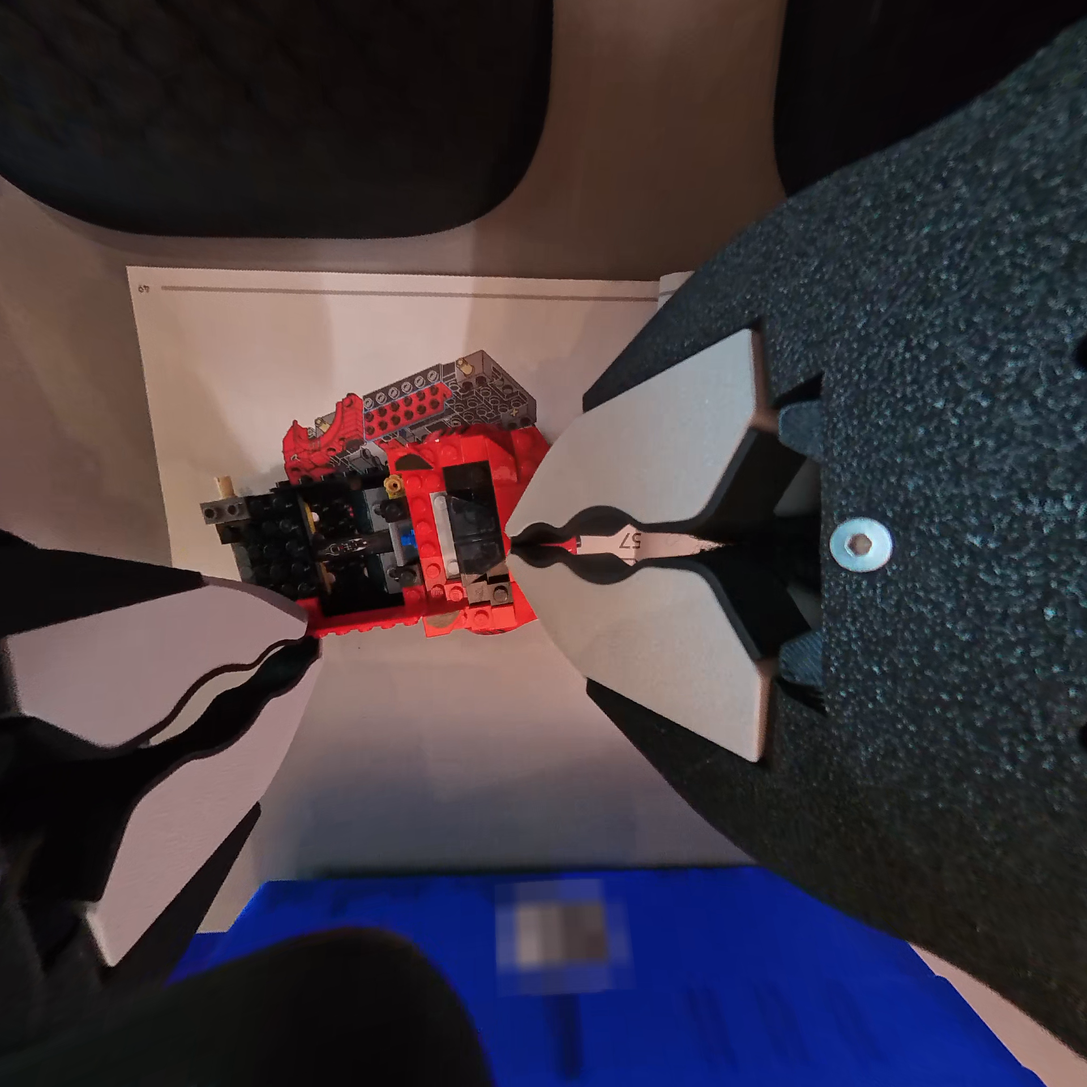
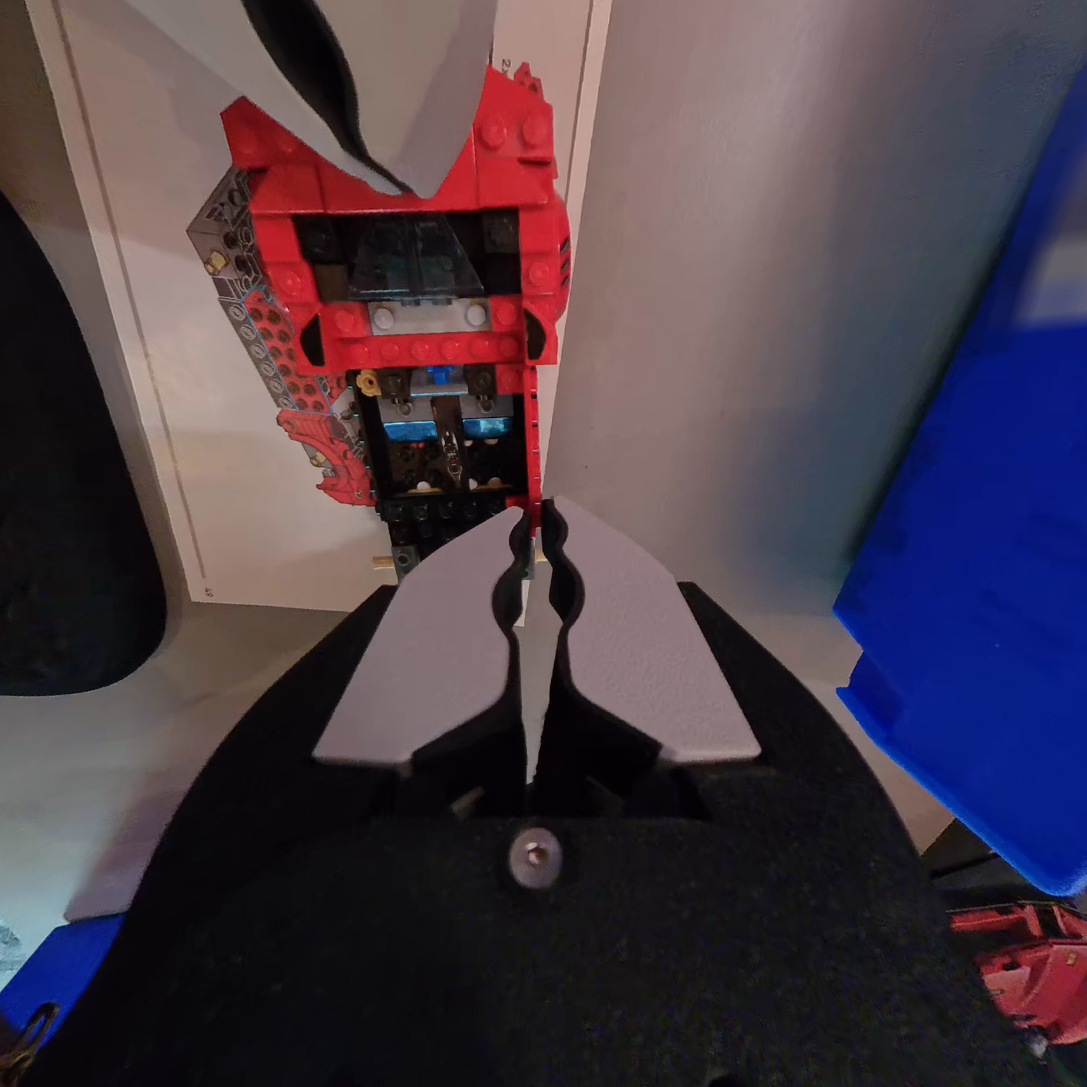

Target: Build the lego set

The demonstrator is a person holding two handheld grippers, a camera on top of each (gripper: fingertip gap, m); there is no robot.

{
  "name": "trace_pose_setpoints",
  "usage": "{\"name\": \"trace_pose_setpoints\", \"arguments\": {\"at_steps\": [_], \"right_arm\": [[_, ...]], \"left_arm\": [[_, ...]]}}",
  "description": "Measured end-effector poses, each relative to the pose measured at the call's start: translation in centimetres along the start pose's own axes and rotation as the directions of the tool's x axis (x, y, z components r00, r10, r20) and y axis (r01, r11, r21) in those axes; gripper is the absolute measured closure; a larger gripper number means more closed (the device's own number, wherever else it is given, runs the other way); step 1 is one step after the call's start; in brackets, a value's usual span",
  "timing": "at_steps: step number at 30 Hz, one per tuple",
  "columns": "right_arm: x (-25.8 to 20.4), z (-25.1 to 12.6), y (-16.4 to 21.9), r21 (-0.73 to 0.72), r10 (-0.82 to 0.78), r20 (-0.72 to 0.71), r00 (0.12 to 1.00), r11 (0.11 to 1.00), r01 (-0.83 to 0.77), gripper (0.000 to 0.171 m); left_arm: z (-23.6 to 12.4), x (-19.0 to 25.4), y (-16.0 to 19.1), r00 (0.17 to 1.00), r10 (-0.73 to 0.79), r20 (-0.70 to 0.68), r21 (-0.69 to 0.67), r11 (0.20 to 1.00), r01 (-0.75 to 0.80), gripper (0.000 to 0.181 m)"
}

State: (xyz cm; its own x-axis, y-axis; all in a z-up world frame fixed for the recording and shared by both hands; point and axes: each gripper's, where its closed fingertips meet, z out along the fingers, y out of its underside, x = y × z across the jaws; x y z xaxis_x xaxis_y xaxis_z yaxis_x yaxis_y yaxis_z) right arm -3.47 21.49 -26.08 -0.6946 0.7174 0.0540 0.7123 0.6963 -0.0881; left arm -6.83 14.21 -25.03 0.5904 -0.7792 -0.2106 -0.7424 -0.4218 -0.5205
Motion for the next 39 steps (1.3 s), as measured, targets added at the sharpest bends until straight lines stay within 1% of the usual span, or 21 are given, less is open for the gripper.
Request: {"name": "trace_pose_setpoints", "arguments": {"at_steps": [6,11,18,26,30,33,35,39], "right_arm": [[-0.14,0.05,-0.01,0.039,0.033,0.019,0.999,0.999,-0.034,0.168],[-0.17,0.06,0.00,0.077,0.047,-0.004,0.999,0.996,-0.046,0.168],[-0.19,0.08,0.03,0.074,0.053,-0.035,0.998,0.996,-0.050,0.168],[-0.18,0.13,0.04,0.078,0.081,0.025,0.996,0.994,-0.083,0.168],[-0.11,0.23,0.03,0.075,0.074,0.029,0.997,0.994,-0.076,0.168],[-0.09,0.20,0.05,0.082,0.071,-0.010,0.997,0.994,-0.070,0.168],[-0.08,0.18,0.04,0.091,0.082,-0.008,0.997,0.993,-0.081,0.168],[0.00,0.13,0.04,0.054,0.064,-0.001,0.998,0.997,-0.064,0.168]], "left_arm": [[0.05,-0.01,-0.15,1.000,0.004,0.008,0.009,1.000,-0.004,0.181],[0.03,-0.01,-0.16,1.000,0.002,0.009,0.023,1.000,-0.002,0.181],[0.00,-0.03,-0.18,1.000,0.013,0.021,0.026,1.000,-0.013,0.181],[-0.03,-0.04,-0.19,1.000,0.021,0.021,0.023,0.999,-0.022,0.181],[-0.05,-0.04,-0.21,0.999,0.024,0.024,0.022,0.999,-0.025,0.181],[-0.05,-0.03,-0.23,0.999,0.023,0.027,0.023,0.999,-0.023,0.181],[-0.06,-0.03,-0.23,1.000,0.018,0.020,0.028,0.999,-0.018,0.181],[-0.07,-0.02,-0.22,1.000,0.020,0.015,0.020,1.000,-0.020,0.181]]}}
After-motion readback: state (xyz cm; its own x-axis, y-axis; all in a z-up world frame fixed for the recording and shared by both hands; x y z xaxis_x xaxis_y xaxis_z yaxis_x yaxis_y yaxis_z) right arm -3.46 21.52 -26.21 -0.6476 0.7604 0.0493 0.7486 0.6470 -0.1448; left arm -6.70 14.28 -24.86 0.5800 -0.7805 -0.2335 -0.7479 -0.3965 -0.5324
